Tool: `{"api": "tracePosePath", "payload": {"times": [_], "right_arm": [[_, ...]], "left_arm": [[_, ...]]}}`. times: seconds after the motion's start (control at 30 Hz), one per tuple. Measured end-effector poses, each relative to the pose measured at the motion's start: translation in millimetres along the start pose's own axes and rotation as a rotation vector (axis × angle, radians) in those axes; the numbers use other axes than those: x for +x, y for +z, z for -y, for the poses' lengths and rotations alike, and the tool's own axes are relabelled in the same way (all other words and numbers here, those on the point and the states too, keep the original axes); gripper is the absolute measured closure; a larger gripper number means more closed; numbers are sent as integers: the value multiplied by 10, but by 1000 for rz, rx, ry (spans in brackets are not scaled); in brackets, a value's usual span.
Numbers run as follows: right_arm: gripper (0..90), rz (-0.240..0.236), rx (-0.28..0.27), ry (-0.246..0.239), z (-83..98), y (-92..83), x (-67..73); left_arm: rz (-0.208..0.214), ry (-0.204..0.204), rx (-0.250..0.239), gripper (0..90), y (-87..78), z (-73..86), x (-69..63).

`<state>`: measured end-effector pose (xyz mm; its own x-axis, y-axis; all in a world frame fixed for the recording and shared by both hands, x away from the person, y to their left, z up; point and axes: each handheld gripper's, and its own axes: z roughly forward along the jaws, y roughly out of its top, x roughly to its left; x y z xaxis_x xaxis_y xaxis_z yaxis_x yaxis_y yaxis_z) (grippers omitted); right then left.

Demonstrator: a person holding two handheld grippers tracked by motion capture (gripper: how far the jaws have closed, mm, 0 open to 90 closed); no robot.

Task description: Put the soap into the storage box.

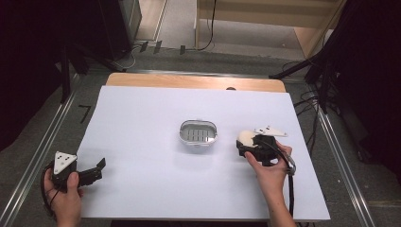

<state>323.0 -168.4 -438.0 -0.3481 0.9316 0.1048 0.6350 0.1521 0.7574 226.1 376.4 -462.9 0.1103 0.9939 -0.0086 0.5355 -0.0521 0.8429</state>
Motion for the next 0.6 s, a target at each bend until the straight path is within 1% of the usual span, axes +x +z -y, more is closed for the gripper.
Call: {"api": "tracePosePath", "payload": {"times": [0.07, 0.47, 0.6], "right_arm": [[257, -10, -4, -3, -14, -6, 18], [257, -36, -14, -10, -95, 5, 131], [257, -42, -19, -20, -134, 8, 176]], "left_arm": [[1, 2, 1, 3, 0, 0, -1], [3, 6, 4, 3, 4, -2, -1], [4, 3, 4, 3, 8, -2, -3]]}}
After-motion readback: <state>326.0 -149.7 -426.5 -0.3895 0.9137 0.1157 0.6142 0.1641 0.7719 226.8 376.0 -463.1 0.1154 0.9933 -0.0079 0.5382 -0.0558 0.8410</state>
